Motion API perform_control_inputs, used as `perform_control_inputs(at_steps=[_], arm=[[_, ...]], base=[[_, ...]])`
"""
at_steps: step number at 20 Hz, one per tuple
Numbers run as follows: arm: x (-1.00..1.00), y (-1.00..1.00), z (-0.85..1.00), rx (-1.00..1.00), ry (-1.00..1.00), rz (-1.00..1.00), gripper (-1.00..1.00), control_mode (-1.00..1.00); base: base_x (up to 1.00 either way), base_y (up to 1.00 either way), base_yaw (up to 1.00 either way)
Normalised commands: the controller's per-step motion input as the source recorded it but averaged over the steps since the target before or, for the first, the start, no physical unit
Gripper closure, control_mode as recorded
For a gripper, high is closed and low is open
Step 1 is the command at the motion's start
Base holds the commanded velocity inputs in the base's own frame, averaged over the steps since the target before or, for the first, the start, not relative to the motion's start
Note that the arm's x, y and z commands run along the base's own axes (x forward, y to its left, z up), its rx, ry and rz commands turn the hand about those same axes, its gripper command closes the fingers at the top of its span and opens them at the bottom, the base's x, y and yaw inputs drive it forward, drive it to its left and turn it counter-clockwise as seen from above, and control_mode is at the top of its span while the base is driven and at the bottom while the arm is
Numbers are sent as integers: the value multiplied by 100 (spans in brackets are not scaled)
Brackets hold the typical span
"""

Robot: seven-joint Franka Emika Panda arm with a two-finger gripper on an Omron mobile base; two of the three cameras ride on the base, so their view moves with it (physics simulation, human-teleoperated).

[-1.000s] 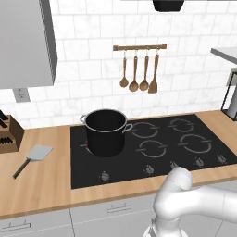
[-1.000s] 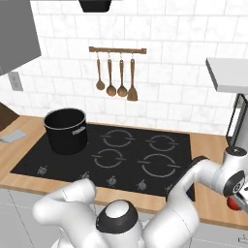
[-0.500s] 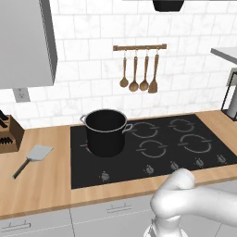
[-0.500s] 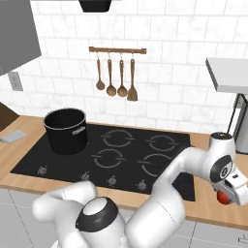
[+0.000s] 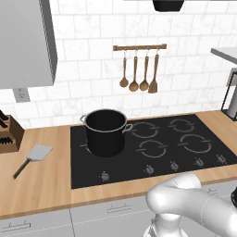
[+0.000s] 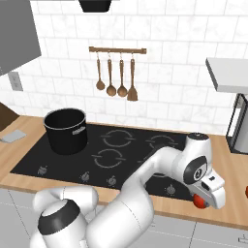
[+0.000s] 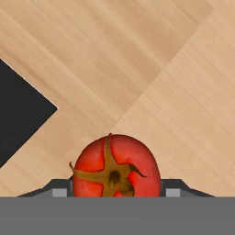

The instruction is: Put the tomato and squash in the pot. Retrieve the spatula and lightly stir the vegetables in the pot.

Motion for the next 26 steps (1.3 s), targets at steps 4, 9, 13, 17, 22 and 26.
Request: perform_control_inputs(at_steps=[4, 9, 13, 17, 22, 26], arm=[[-21, 71, 67, -4, -3, 13, 100, -100], [-9, 64, 63, -4, -2, 18, 100, -100], [-2, 64, 53, 0, 0, 22, 100, -100], [-2, 68, 49, 0, 0, 24, 100, -100], [0, 68, 49, 0, 0, 25, 100, -100], [0, 71, 50, 0, 0, 27, 100, -100]], base=[[0, 0, 0], [0, 0, 0], [0, 0, 0], [0, 0, 0], [0, 0, 0], [0, 0, 0]])
